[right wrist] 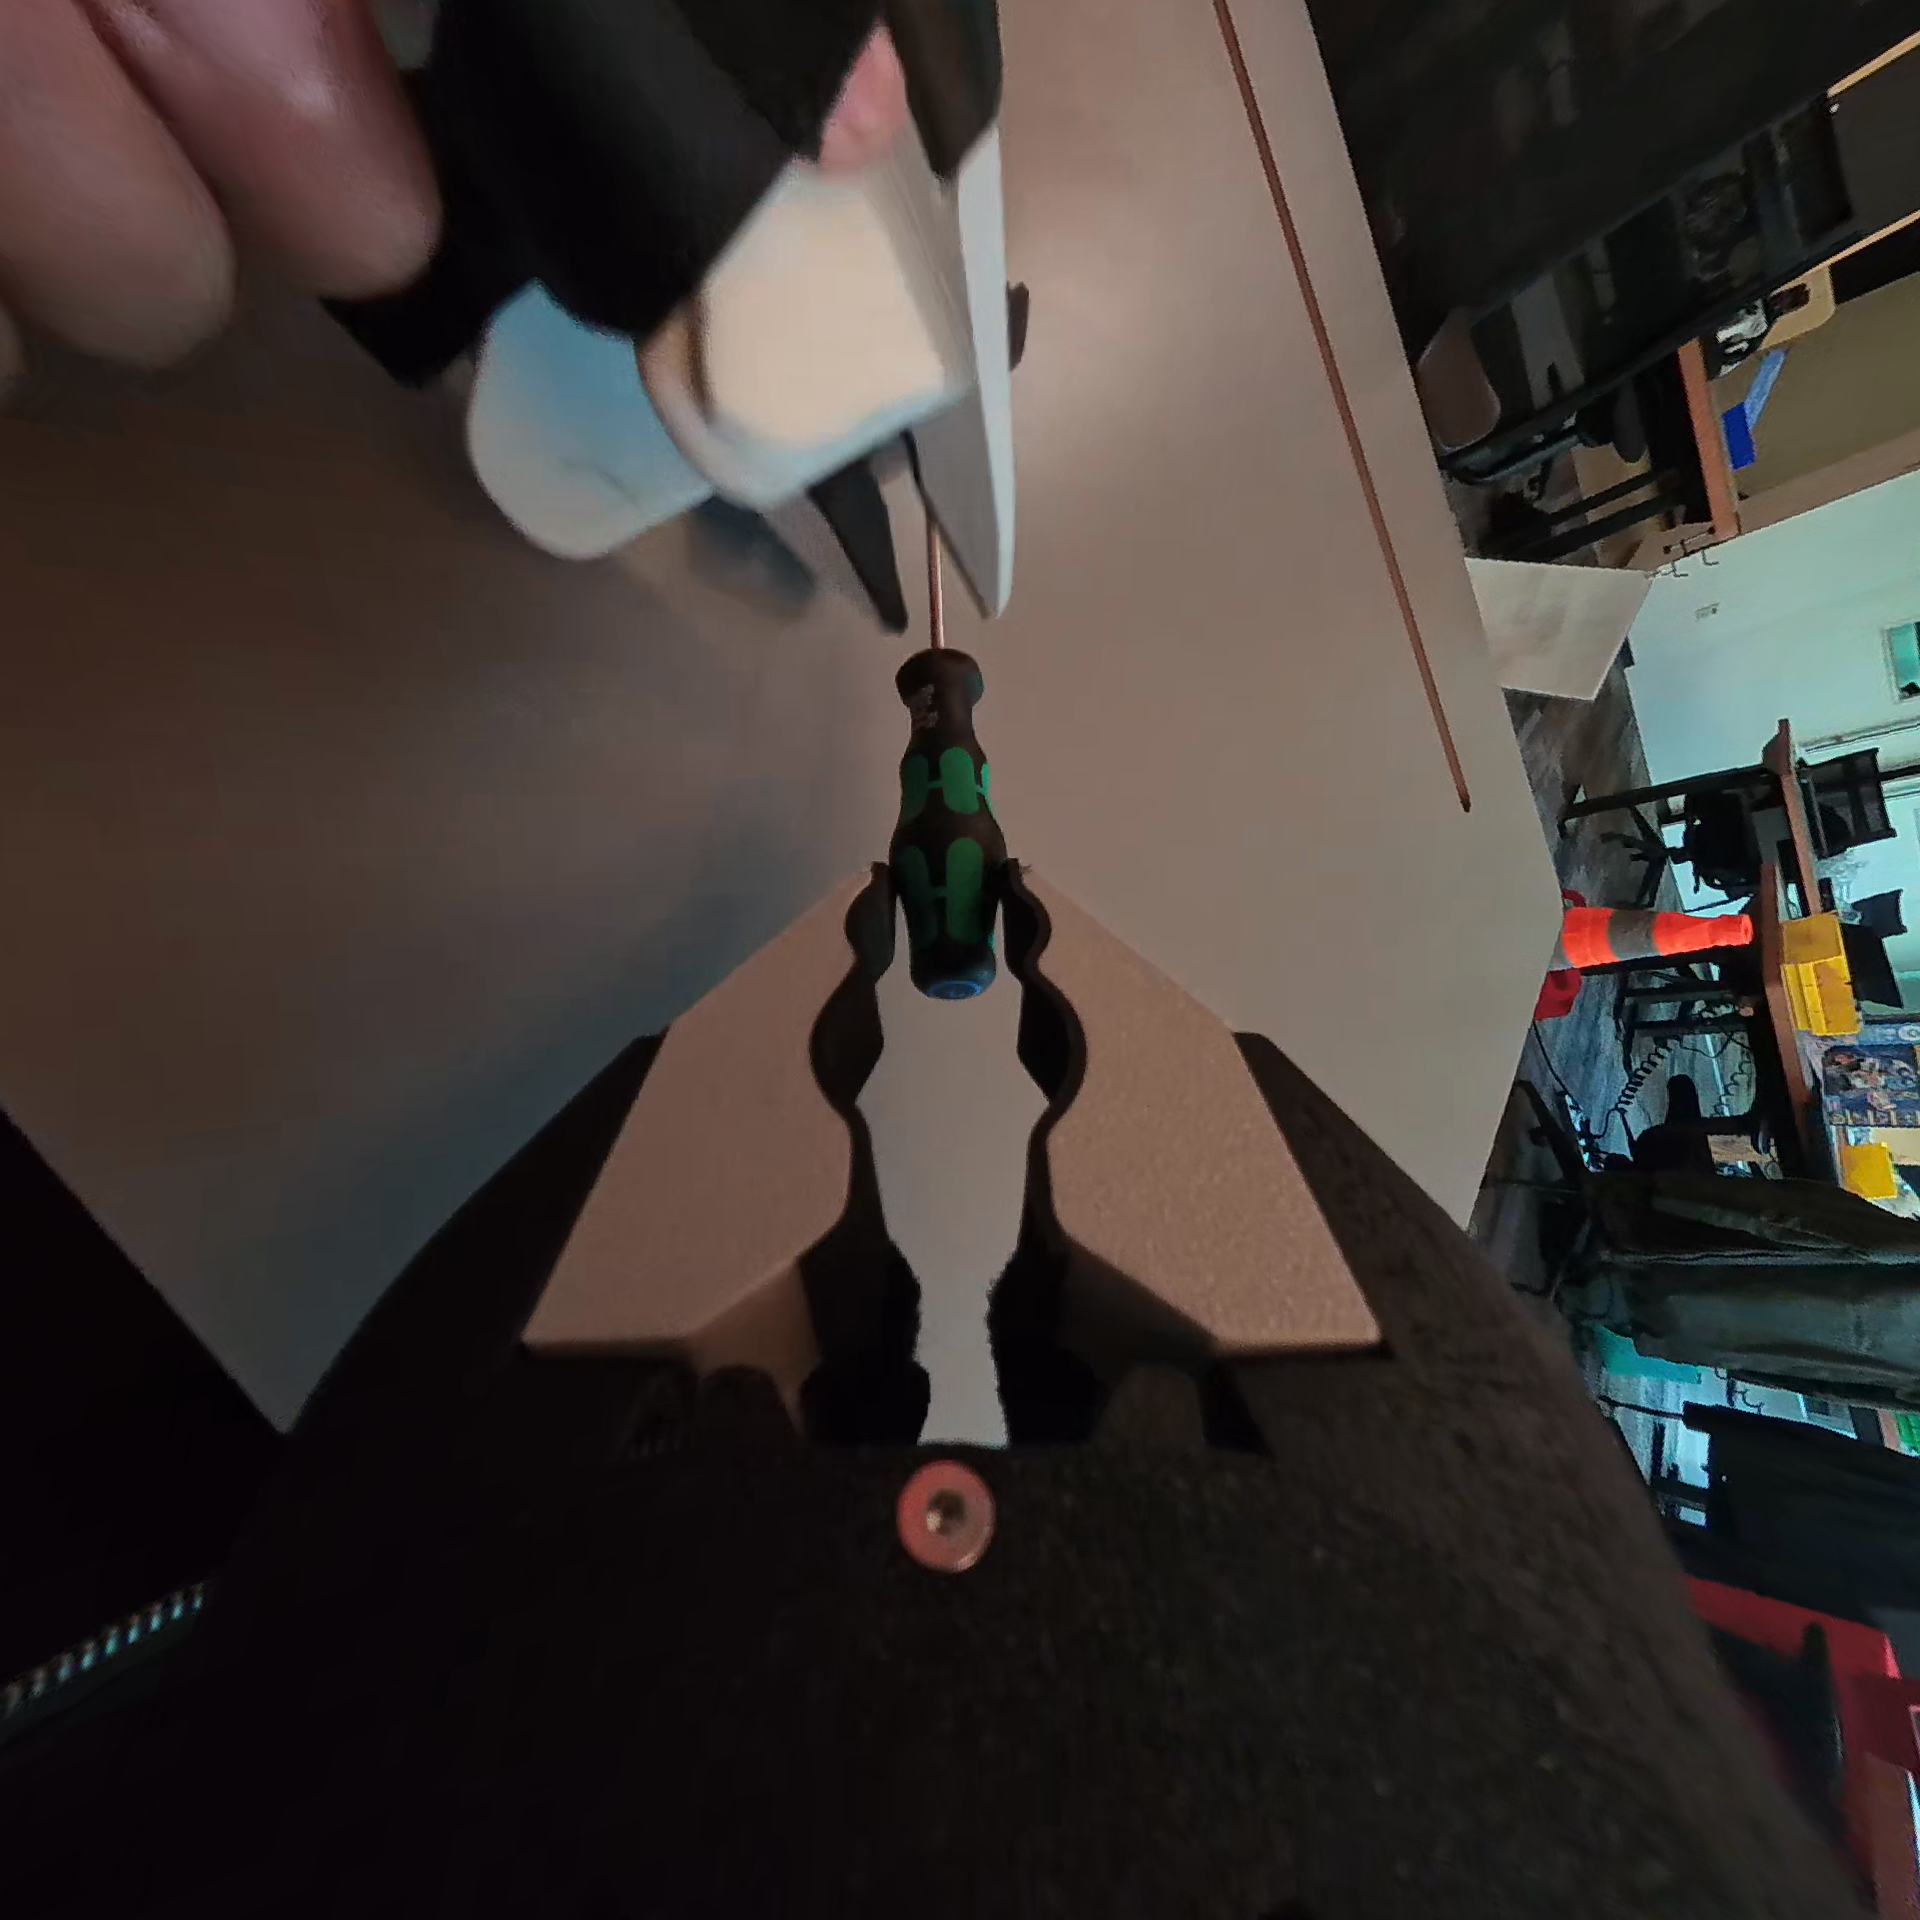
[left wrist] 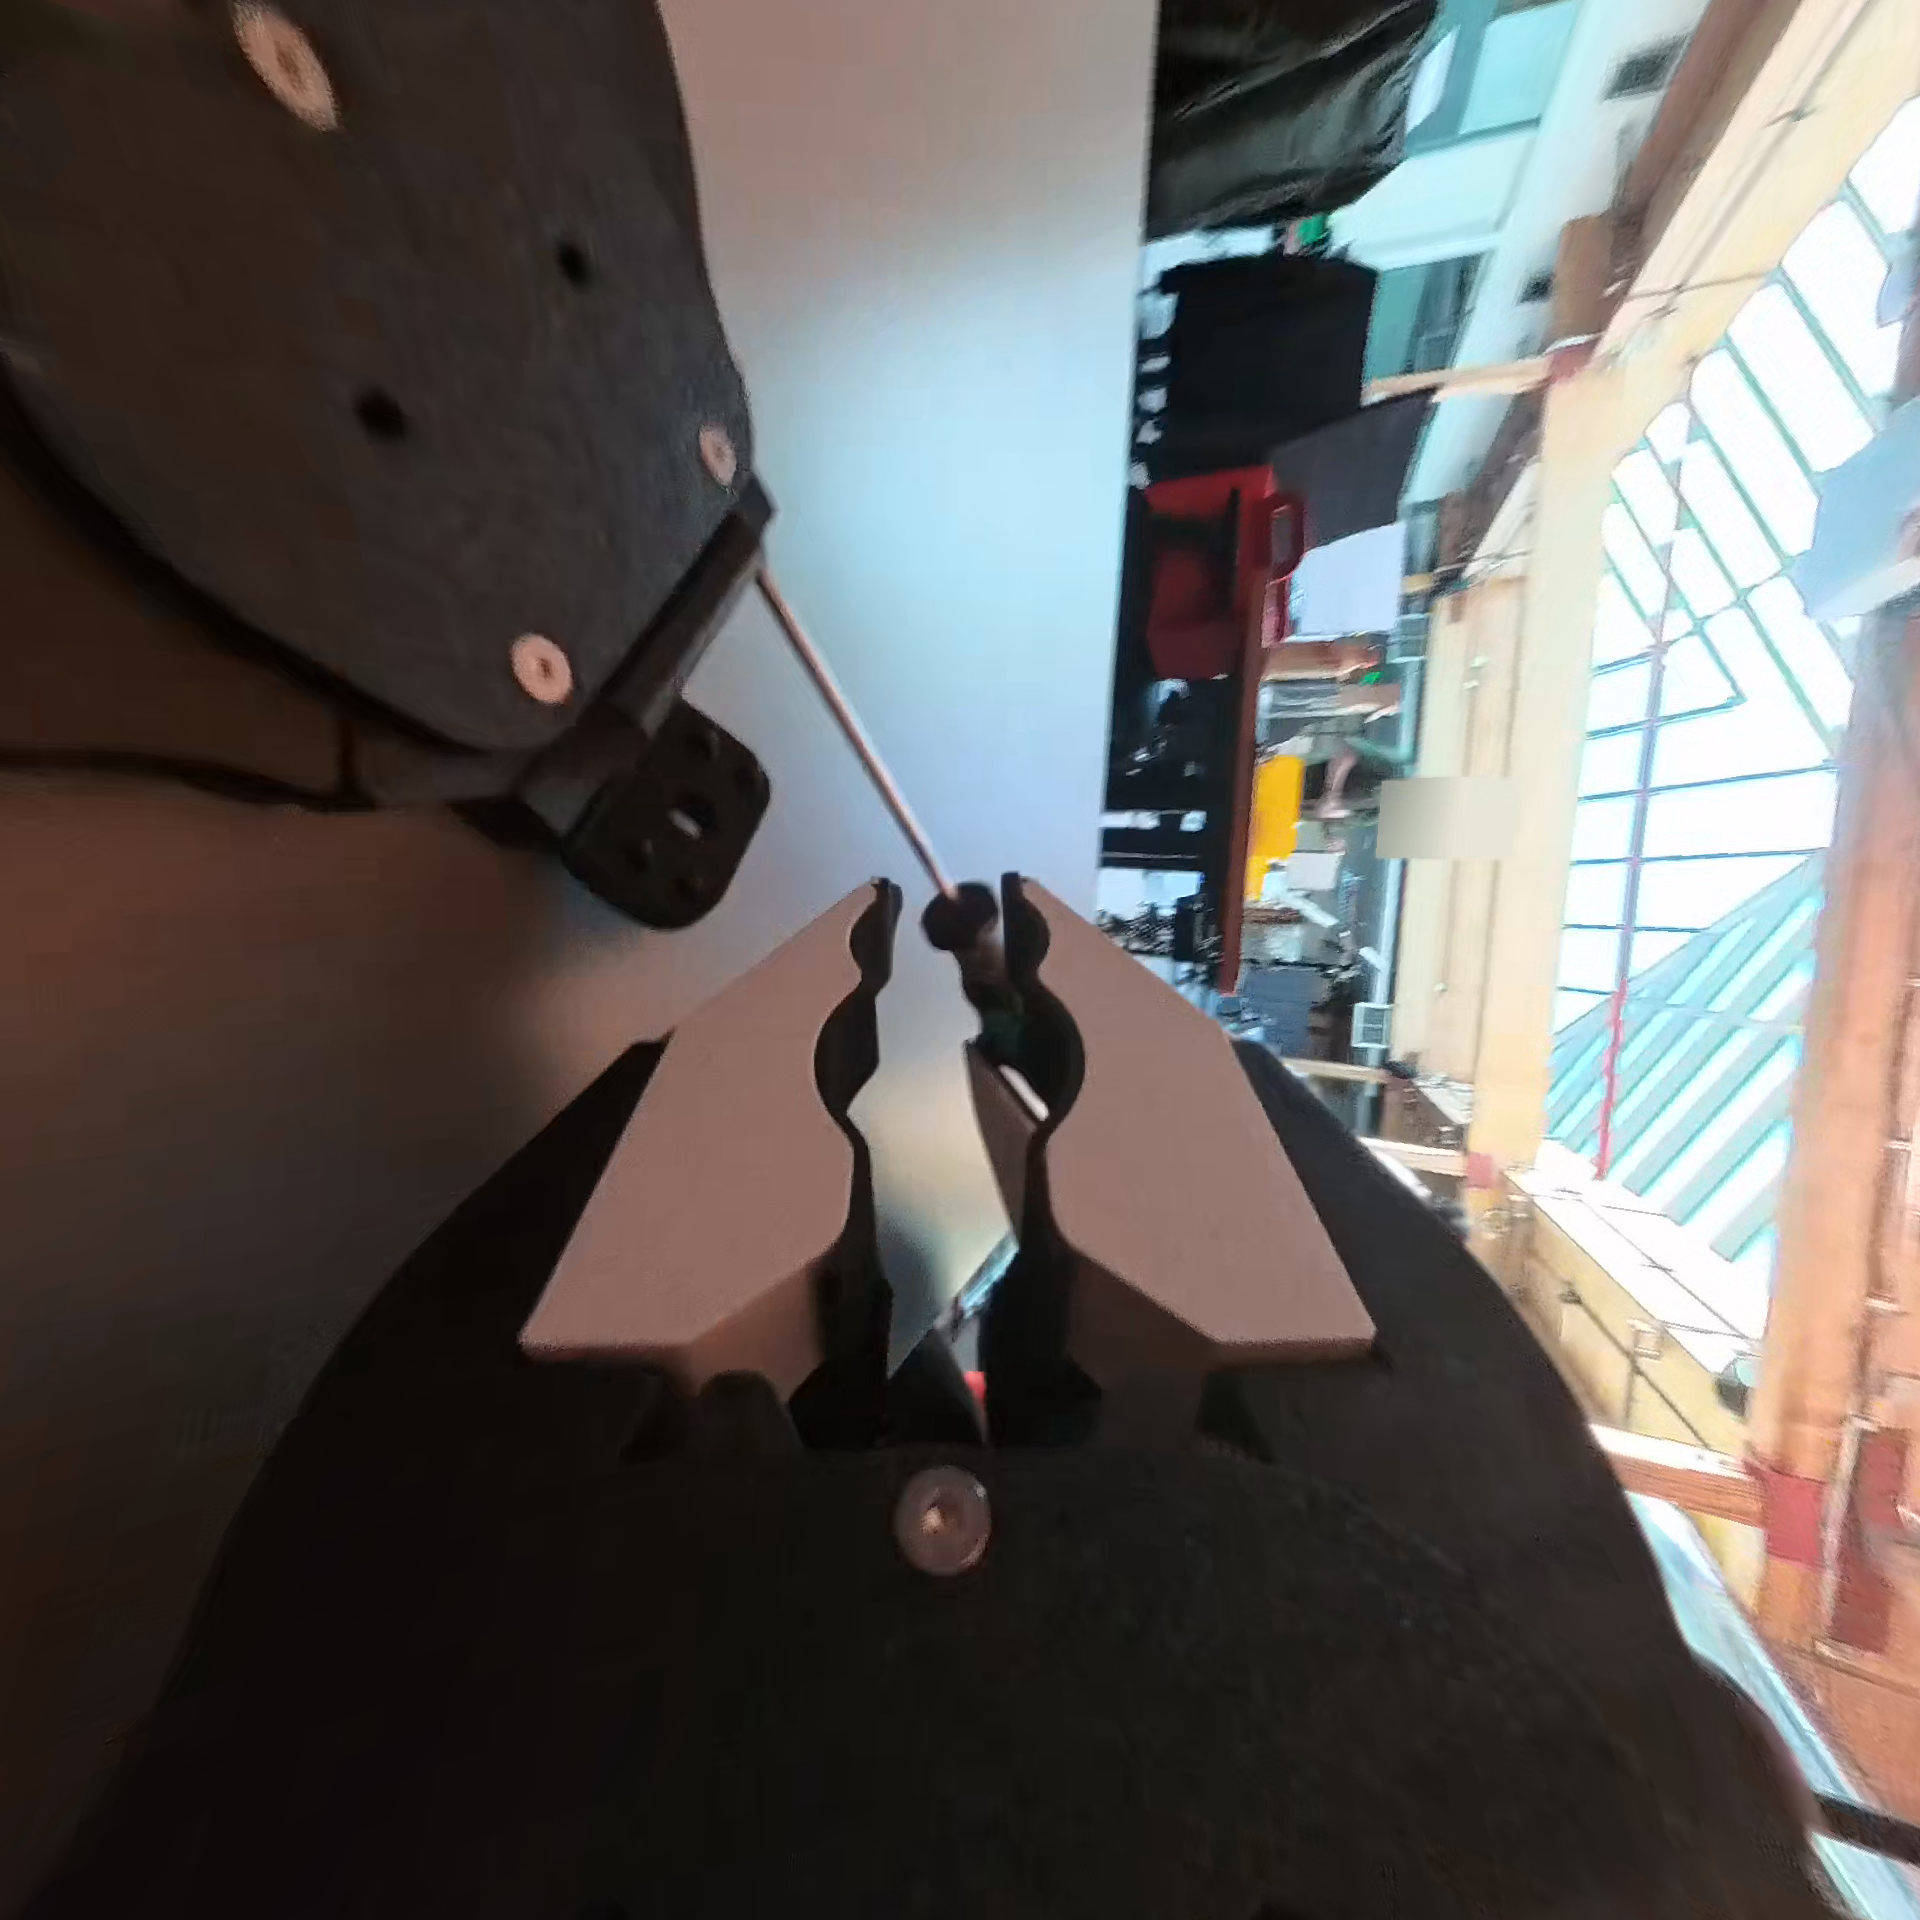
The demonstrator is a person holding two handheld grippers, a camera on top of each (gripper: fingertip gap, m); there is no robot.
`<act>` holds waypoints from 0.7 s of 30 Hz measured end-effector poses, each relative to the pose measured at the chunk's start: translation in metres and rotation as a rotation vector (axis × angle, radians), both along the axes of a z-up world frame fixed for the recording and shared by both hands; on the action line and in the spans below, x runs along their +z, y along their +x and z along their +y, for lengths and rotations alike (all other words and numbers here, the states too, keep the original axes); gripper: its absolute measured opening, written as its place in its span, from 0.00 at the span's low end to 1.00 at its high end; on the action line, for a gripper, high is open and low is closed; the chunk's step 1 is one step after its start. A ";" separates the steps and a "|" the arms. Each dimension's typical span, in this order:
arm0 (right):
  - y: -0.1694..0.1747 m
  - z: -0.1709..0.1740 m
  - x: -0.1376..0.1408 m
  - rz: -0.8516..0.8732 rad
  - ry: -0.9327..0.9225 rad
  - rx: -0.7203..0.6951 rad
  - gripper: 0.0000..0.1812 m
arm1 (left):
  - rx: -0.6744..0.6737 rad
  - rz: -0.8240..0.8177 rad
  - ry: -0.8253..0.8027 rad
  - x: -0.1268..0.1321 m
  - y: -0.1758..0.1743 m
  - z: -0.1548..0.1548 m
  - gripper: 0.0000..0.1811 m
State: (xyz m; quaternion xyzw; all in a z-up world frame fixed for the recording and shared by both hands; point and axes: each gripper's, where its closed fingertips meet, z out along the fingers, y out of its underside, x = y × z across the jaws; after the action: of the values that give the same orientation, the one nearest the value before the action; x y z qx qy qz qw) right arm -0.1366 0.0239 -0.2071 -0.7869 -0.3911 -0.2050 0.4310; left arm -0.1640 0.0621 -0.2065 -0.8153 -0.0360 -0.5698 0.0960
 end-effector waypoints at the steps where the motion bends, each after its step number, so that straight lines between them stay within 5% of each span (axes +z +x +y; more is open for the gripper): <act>1: 0.000 0.000 0.000 -0.001 0.002 0.002 0.11 | 0.000 0.031 0.002 -0.005 0.001 -0.002 0.13; 14: 0.000 0.002 -0.003 0.059 0.004 0.013 0.11 | 0.064 -0.052 -0.067 -0.007 0.002 0.010 0.02; 17: -0.003 0.001 -0.006 0.313 -0.042 -0.025 0.13 | 0.080 -0.093 -0.103 -0.008 0.001 0.010 0.02; 21: -0.010 -0.007 -0.002 0.885 -0.280 -0.060 0.32 | 0.073 -0.113 -0.111 -0.008 0.001 0.008 0.01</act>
State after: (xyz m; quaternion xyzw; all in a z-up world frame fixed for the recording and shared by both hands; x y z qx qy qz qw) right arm -0.1469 0.0172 -0.2093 -0.8604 -0.1703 0.1930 0.4399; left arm -0.1629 0.0703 -0.2144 -0.7839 -0.1026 -0.6083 0.0695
